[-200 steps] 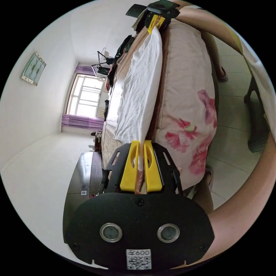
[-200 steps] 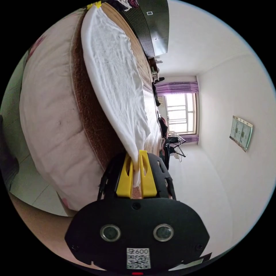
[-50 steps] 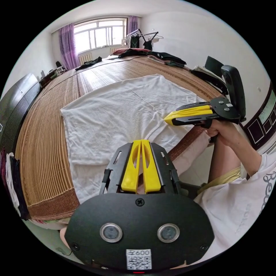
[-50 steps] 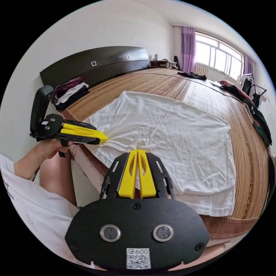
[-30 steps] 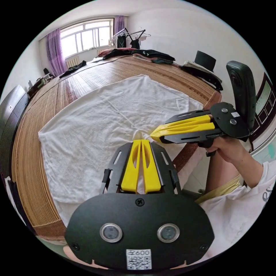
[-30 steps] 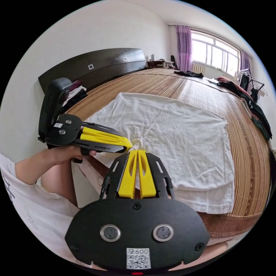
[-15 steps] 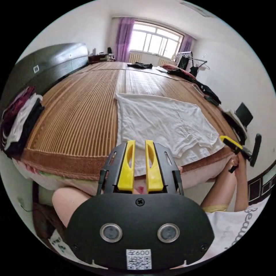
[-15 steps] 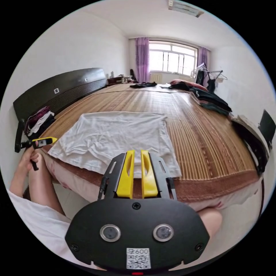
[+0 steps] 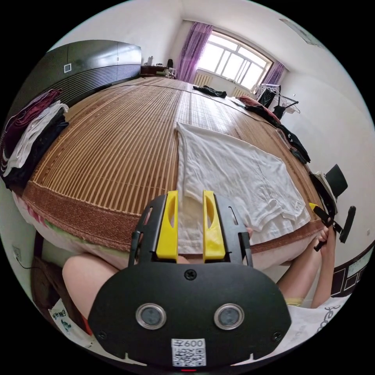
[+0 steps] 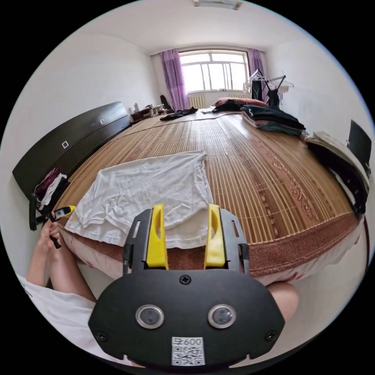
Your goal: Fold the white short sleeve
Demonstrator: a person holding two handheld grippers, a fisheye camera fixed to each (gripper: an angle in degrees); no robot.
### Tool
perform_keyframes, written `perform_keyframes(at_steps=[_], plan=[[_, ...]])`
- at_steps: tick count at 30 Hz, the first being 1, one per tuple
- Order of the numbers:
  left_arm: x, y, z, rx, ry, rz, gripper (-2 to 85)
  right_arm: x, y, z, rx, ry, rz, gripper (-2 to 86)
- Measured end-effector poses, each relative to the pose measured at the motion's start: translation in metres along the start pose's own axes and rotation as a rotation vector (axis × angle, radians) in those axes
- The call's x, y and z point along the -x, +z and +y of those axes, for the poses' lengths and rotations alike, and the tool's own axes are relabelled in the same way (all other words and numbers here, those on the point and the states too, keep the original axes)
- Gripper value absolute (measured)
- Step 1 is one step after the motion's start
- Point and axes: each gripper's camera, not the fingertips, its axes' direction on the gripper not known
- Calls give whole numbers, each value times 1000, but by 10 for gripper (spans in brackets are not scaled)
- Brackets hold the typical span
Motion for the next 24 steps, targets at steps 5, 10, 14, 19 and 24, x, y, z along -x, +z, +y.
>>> perform_keyframes(at_steps=[5,10,14,19,24], plan=[[1,24,-12,17,-21,17,77,-34,15,-14,14,66,-2,86],[-8,40,-15,7,12,-37,66,-54,22,-26,6,106,16,66],[-14,56,-17,16,59,-83,39,-61,36,-32,40,74,8,28],[-7,69,-18,7,67,-83,27,-64,55,-29,70,12,58,-4],[8,83,-23,16,87,-92,28,-69,69,-24,66,7,72,-8]])
